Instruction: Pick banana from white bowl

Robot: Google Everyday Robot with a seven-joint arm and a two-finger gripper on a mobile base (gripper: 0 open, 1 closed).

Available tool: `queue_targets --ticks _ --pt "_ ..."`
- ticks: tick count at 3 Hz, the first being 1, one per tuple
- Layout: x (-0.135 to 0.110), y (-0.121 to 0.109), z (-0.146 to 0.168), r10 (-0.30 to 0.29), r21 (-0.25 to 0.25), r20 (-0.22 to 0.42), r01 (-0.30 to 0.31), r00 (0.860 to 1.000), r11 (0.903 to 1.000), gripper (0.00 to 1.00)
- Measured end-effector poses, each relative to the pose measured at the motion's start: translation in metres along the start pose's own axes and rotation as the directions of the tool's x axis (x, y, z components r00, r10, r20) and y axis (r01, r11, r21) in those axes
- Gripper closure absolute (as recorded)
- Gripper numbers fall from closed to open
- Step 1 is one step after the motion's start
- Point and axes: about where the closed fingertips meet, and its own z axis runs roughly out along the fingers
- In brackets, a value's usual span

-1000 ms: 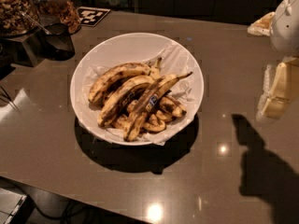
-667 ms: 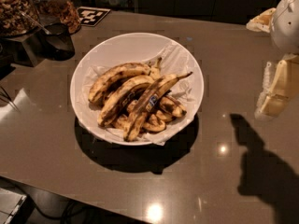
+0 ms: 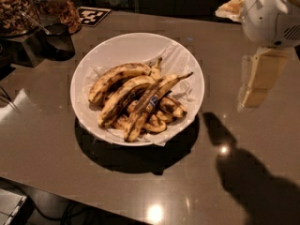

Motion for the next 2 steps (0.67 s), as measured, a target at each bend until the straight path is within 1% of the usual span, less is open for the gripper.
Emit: queue_targets --ticks 1,2 --pt "-0.0149 -0.0025 0.004 -0.063 -0.014 0.025 0.063 0.998 0.9979 0.0" --pt "-0.0162 -0.0029 0.0034 -0.068 -0.012 0.026 0.069 0.997 0.9976 0.0"
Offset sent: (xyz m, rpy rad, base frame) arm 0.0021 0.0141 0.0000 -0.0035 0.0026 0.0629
